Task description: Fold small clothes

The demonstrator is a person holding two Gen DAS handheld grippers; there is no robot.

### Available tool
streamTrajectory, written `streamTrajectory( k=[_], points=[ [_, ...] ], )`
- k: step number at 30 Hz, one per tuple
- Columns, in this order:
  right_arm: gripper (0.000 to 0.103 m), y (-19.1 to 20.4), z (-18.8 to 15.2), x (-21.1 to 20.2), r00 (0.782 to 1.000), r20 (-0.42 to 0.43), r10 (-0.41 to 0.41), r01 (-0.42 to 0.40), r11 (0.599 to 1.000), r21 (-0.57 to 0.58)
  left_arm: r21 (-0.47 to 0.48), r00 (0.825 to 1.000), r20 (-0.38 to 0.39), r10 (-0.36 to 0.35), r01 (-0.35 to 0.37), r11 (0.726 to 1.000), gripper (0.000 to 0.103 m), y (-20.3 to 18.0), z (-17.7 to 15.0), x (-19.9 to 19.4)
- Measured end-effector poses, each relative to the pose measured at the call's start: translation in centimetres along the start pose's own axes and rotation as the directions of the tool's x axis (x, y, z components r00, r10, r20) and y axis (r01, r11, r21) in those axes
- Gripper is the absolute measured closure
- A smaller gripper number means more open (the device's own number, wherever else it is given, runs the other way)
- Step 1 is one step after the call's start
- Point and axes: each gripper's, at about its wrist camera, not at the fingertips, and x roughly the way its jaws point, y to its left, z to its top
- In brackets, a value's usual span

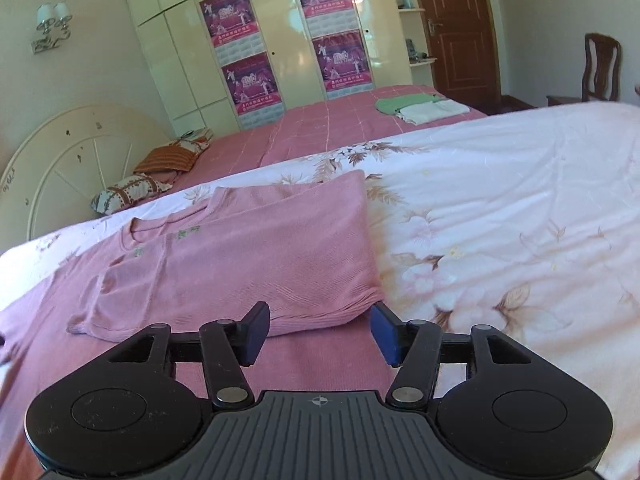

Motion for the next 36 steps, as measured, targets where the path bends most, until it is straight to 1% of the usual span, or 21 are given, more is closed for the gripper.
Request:
streamTrajectory(
  k=[2,3,4,6,7,9,11,16,18,20,21,22,23,24,26,27,29,30,31,33,36],
  points=[
    [0.047,1.0,-0.5,0.2,1.000,-0.006,0.004,-0.004,1.000,0.011,-0.095,0.999,-0.003,0.055,-0.055,0.994,0.024,4.5,0.9,-0.7],
    [0.047,1.6,-0.7,0.3,1.000,-0.012,0.011,-0.010,1.000,0.014,-0.169,0.997,0.006,0.078,-0.076,0.983,0.029,7.1,1.4,-1.2],
    [0.047,2.2,-0.8,0.6,1.000,-0.016,0.016,-0.016,1.000,0.016,-0.243,0.996,0.010,0.094,-0.088,0.966,0.034,9.3,1.9,-1.4],
    [0.047,3.4,-1.1,1.1,1.000,-0.021,0.018,-0.017,1.000,0.024,-0.378,0.993,0.033,0.110,-0.089,0.922,0.038,13.6,2.7,-1.7],
    [0.047,4.0,-1.2,1.4,0.999,-0.022,0.024,-0.023,0.999,0.037,-0.409,0.992,0.048,0.116,-0.087,0.908,0.038,15.1,3.2,-1.6],
    [0.047,5.0,-1.1,1.8,0.999,-0.023,0.036,-0.035,0.997,0.066,-0.452,0.988,0.063,0.143,-0.099,0.887,0.042,17.8,4.3,-1.0],
    [0.047,6.1,-0.9,2.2,0.999,-0.025,0.046,-0.043,0.995,0.085,-0.484,0.986,0.087,0.145,-0.086,0.871,0.042,19.7,5.3,-0.4],
    [0.047,8.7,-0.8,2.8,0.999,-0.022,0.043,-0.041,0.997,0.070,-0.505,0.979,0.152,0.137,-0.042,0.862,0.042,22.5,6.7,1.4],
    [0.047,9.0,-0.8,3.3,0.999,-0.025,0.031,-0.029,0.997,0.078,-0.513,0.975,0.167,0.145,-0.040,0.857,0.046,22.9,7.1,1.9],
    [0.047,8.8,-0.5,3.8,1.000,-0.020,-0.003,0.005,0.996,0.093,-0.509,0.973,0.162,0.166,-0.062,0.859,0.060,22.9,7.6,2.2],
    [0.047,8.5,-0.3,4.1,0.999,-0.021,-0.024,0.026,0.994,0.106,-0.498,0.972,0.142,0.185,-0.092,0.862,0.082,22.9,7.6,2.4],
    [0.047,8.3,0.0,4.2,0.999,-0.022,-0.036,0.038,0.992,0.120,-0.499,0.974,0.120,0.192,-0.109,0.860,0.093,23.2,7.9,2.7],
    [0.047,8.1,0.2,4.2,0.999,-0.020,-0.038,0.040,0.990,0.136,-0.511,0.975,0.121,0.184,-0.098,0.854,0.093,23.3,8.1,2.7],
    [0.047,7.9,0.3,4.1,0.999,-0.017,-0.037,0.039,0.989,0.145,-0.512,0.973,0.151,0.173,-0.072,0.856,0.093,23.2,8.0,2.1],
    [0.047,7.8,0.5,3.8,0.999,-0.010,-0.041,0.042,0.989,0.143,-0.446,0.969,0.201,0.140,-0.037,0.894,0.093,21.4,8.9,1.5],
    [0.047,7.7,0.5,3.6,0.999,-0.008,-0.042,0.043,0.989,0.139,-0.405,0.972,0.208,0.106,-0.013,0.914,0.093,19.9,9.5,1.5],
    [0.047,7.5,0.4,3.4,0.999,-0.008,-0.045,0.046,0.989,0.140,-0.307,0.979,0.205,0.017,0.048,0.951,0.093,16.2,10.5,1.8],
    [0.047,7.3,0.4,3.2,0.999,-0.007,-0.046,0.047,0.989,0.144,-0.236,0.980,0.197,-0.033,0.080,0.968,0.093,13.5,11.0,2.3],
    [0.047,7.2,0.3,3.1,0.999,-0.006,-0.048,0.048,0.988,0.149,-0.173,0.979,0.186,-0.079,0.112,0.979,0.093,10.8,11.2,2.6],
    [0.047,6.8,0.0,2.9,0.999,-0.007,-0.051,0.052,0.985,0.163,-0.085,0.974,0.150,-0.168,0.182,0.980,0.093,5.3,11.2,3.3],
    [0.047,6.4,-0.3,2.5,0.999,-0.008,-0.050,0.051,0.983,0.178,0.015,0.958,0.082,-0.273,0.273,0.962,0.093,-2.8,9.9,4.8]
  ],
)
